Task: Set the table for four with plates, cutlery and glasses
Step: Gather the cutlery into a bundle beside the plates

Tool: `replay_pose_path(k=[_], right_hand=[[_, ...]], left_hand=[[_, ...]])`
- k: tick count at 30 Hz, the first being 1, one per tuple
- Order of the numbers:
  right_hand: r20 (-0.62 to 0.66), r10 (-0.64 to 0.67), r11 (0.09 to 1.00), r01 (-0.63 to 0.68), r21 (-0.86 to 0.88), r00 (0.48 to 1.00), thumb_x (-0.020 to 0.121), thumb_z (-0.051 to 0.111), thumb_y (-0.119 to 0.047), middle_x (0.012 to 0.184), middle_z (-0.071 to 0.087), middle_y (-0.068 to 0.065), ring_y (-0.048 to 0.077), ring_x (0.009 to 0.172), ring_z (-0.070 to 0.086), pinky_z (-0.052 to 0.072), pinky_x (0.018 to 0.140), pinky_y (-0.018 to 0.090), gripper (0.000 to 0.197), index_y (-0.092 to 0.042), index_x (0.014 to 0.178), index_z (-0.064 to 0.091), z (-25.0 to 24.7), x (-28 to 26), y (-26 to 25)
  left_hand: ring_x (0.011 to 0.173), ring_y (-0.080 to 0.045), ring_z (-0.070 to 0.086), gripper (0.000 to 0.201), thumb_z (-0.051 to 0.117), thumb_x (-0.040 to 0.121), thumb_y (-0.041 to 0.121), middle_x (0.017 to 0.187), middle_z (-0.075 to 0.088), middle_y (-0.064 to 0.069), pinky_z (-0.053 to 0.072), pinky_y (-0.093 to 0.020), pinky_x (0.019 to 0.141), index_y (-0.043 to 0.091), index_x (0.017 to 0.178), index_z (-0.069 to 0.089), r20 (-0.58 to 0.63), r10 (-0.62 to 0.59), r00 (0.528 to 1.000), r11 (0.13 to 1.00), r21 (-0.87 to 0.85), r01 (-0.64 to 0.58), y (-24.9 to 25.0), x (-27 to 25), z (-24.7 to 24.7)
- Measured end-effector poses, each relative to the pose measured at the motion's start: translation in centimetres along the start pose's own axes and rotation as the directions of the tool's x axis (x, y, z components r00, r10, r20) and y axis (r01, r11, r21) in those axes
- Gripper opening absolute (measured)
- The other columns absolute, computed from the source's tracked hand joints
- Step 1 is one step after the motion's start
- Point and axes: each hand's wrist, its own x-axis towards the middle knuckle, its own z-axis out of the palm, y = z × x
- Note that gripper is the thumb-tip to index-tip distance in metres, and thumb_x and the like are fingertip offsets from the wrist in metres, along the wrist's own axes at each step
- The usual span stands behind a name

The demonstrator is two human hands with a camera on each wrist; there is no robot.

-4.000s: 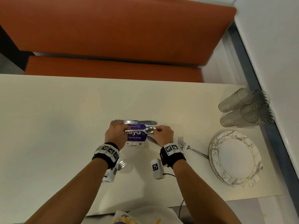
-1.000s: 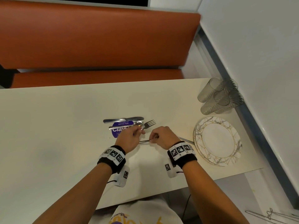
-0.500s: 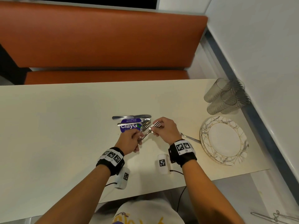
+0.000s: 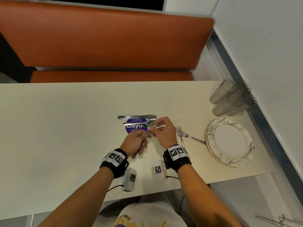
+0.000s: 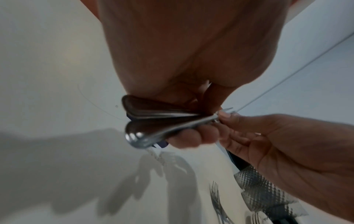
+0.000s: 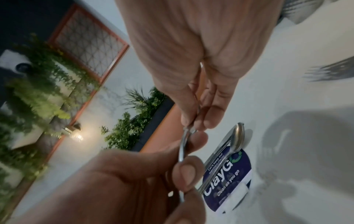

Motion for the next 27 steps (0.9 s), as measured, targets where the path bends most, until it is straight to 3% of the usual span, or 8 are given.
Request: replay_pose_path(k=[5, 9, 12, 15, 19, 21, 24, 27], right_hand=[[0.03, 0.097, 0.985, -0.101, 0.141, 0.995, 0.077, 0.085, -0.009, 0.096, 0.069, 0.007, 0.029, 0.072, 0.075, 0.063, 0.064, 0.039, 0.041, -0.02, 0.106, 0.058, -0.4, 0.1, 0.2], [0.103, 0.117, 0.963, -0.138, 0.23, 0.988, 0.083, 0.079, -0.003, 0.089, 0.075, 0.017, 0.037, 0.071, 0.075, 0.061, 0.067, 0.04, 0.025, -0.007, 0.103, 0.064, -0.7, 0.3, 0.3], [0.139, 0.087, 0.971, -0.115, 0.21, 0.987, 0.086, 0.075, -0.003, 0.082, 0.075, 0.017, 0.032, 0.068, 0.074, 0.062, 0.068, 0.038, 0.017, -0.004, 0.102, 0.069, -1.4, 0.9, 0.1], [0.147, 0.073, 0.978, -0.099, 0.184, 0.986, 0.086, 0.074, -0.002, 0.081, 0.074, 0.018, 0.023, 0.063, 0.071, 0.058, 0.064, 0.03, 0.014, -0.001, 0.1, 0.071, -1.9, 1.4, 0.0], [0.13, 0.078, 0.981, -0.1, 0.168, 0.988, 0.084, 0.077, -0.003, 0.081, 0.075, 0.019, 0.031, 0.066, 0.072, 0.06, 0.065, 0.037, 0.016, -0.001, 0.098, 0.071, -1.9, 2.0, 0.4], [0.109, 0.092, 0.986, -0.106, 0.131, 0.99, 0.081, 0.081, -0.008, 0.083, 0.076, 0.013, 0.033, 0.071, 0.074, 0.062, 0.068, 0.041, 0.019, -0.007, 0.097, 0.072, -1.8, 2.3, 0.8], [0.087, 0.098, 0.995, -0.101, 0.027, 0.991, 0.077, 0.085, -0.016, 0.087, 0.076, 0.002, 0.019, 0.075, 0.073, 0.06, 0.067, 0.031, 0.023, -0.015, 0.097, 0.073, -1.6, 2.4, 1.4], [0.11, 0.108, 0.994, -0.111, 0.02, 0.988, 0.08, 0.083, -0.022, 0.09, 0.076, 0.0, 0.012, 0.075, 0.07, 0.053, 0.063, 0.022, 0.024, -0.017, 0.101, 0.071, -2.0, 2.6, 1.9]], left_hand=[[0.05, -0.026, 0.056, 0.03, 0.041, 0.111, 0.017, 0.072, 0.067, -0.015, 0.047, -0.03, 0.049, 0.01, 0.106, 0.069, 0.049, 0.015, 0.999, 0.998, -0.063, -0.012, 0.8, -0.5, -0.3], [0.05, -0.026, 0.059, 0.028, 0.042, 0.111, 0.018, 0.078, 0.07, -0.016, 0.05, -0.031, 0.051, 0.01, 0.114, 0.069, 0.087, 0.0, 0.996, 0.994, -0.109, 0.01, 0.9, -0.4, -0.4], [0.068, -0.029, 0.071, 0.029, 0.041, 0.112, 0.02, 0.096, 0.078, -0.014, 0.058, -0.036, 0.062, 0.012, 0.121, 0.068, 0.149, 0.002, 0.989, 0.994, -0.113, 0.015, 1.0, -0.2, -0.8], [0.073, -0.028, 0.073, 0.03, 0.043, 0.111, 0.022, 0.101, 0.078, -0.013, 0.056, -0.032, 0.06, 0.013, 0.123, 0.069, 0.177, 0.001, 0.984, 0.994, -0.107, 0.019, 1.1, 0.1, -1.0], [0.061, -0.025, 0.065, 0.03, 0.044, 0.111, 0.021, 0.092, 0.075, -0.013, 0.05, -0.029, 0.051, 0.011, 0.12, 0.071, 0.168, -0.03, 0.985, 0.985, -0.161, 0.057, 1.4, 0.7, -0.5], [0.056, -0.024, 0.059, 0.033, 0.043, 0.11, 0.021, 0.084, 0.071, -0.012, 0.045, -0.028, 0.049, 0.009, 0.119, 0.072, 0.161, -0.069, 0.985, 0.973, -0.207, 0.102, 1.3, 1.2, -0.1], [0.05, -0.021, 0.049, 0.035, 0.042, 0.11, 0.023, 0.073, 0.061, -0.008, 0.037, -0.026, 0.045, 0.006, 0.116, 0.072, 0.158, -0.106, 0.982, 0.961, -0.237, 0.142, 1.2, 1.6, 0.7], [0.045, -0.012, 0.036, 0.033, 0.042, 0.111, 0.022, 0.065, 0.048, -0.001, 0.027, -0.021, 0.039, 0.006, 0.112, 0.07, 0.097, -0.104, 0.99, 0.982, -0.15, 0.118, 1.0, 2.2, 1.4]])
